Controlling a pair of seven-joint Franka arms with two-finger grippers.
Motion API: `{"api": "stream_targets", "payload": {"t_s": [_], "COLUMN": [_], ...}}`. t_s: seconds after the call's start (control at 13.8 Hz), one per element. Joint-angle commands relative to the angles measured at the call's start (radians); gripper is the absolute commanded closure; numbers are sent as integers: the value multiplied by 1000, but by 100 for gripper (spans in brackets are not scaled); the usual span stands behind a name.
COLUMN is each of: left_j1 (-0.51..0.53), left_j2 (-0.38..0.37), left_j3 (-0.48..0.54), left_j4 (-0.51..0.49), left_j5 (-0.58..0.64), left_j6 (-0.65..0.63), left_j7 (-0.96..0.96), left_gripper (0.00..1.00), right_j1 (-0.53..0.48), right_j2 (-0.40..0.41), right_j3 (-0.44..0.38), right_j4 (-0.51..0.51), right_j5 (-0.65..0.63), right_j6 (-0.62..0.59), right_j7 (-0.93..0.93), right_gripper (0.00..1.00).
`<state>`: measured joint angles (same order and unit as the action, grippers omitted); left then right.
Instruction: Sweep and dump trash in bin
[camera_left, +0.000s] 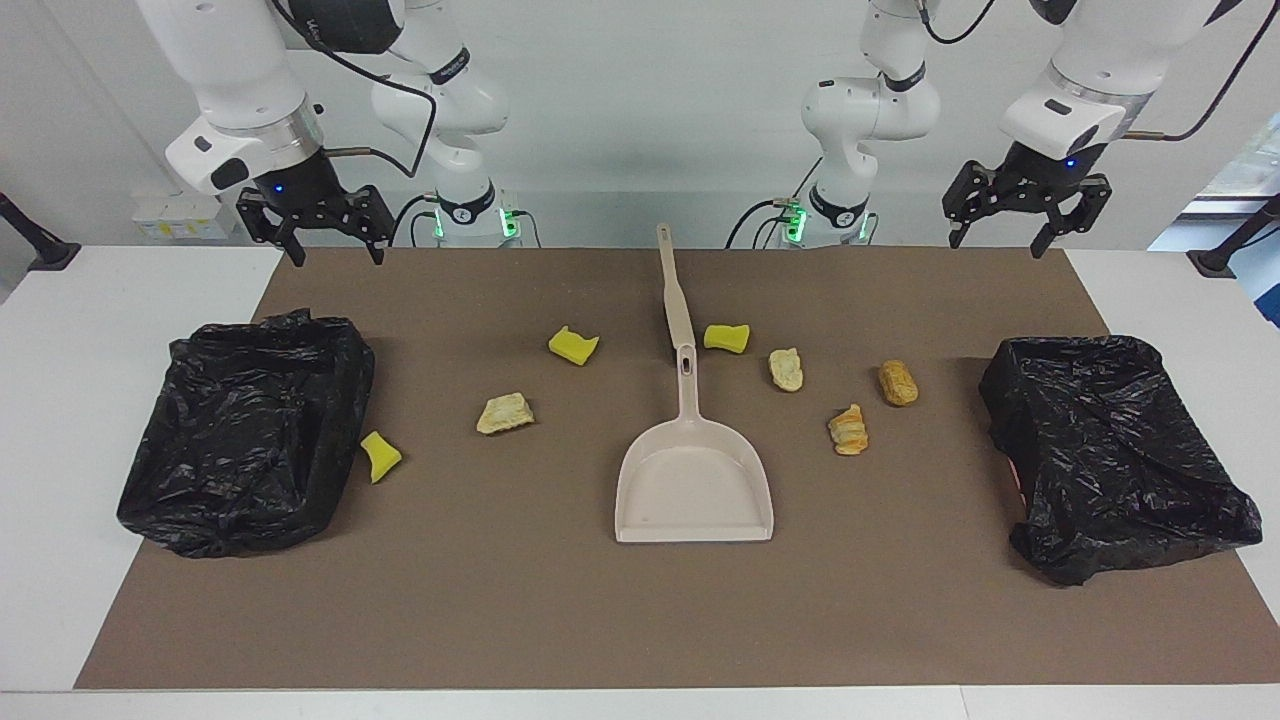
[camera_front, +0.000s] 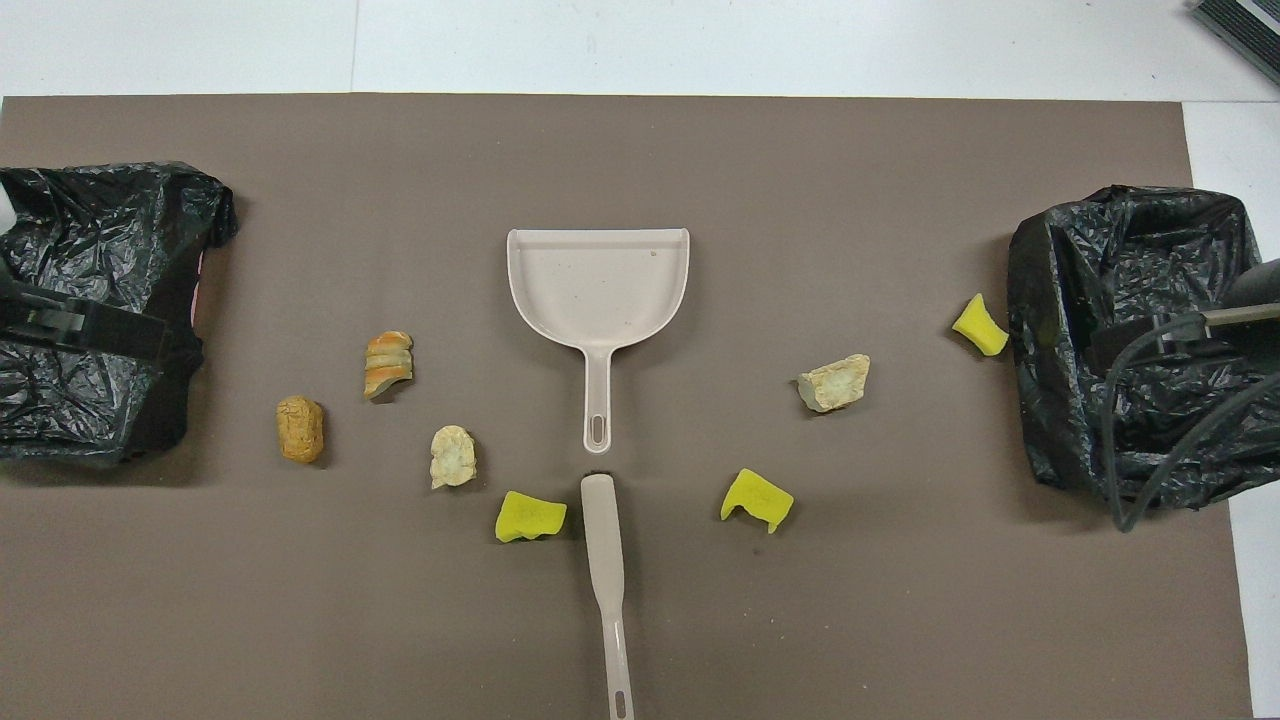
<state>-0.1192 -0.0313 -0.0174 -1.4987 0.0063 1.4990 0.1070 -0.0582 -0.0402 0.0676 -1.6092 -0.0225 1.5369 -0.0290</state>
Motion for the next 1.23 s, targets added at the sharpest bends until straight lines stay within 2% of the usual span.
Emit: {"api": "stream_targets", "payload": {"t_s": [0.0,1.16], "left_j1": [3,-7], "left_j2": [-33,-32], "left_j3": [-1,-13], "left_j4": [-40,-37], "left_j5": [-12,-12], "left_j6": [26,27], "left_j7": [11,-4], "left_gripper": [0,0], "right_j1": [-3,1], "right_j2": [-24,-33], "right_j3": [3,3], "right_j4": [-29,-41], "right_j5": [12,10], "right_j6": [9,9], "right_j7": [21,20], "right_gripper": [0,0]}}
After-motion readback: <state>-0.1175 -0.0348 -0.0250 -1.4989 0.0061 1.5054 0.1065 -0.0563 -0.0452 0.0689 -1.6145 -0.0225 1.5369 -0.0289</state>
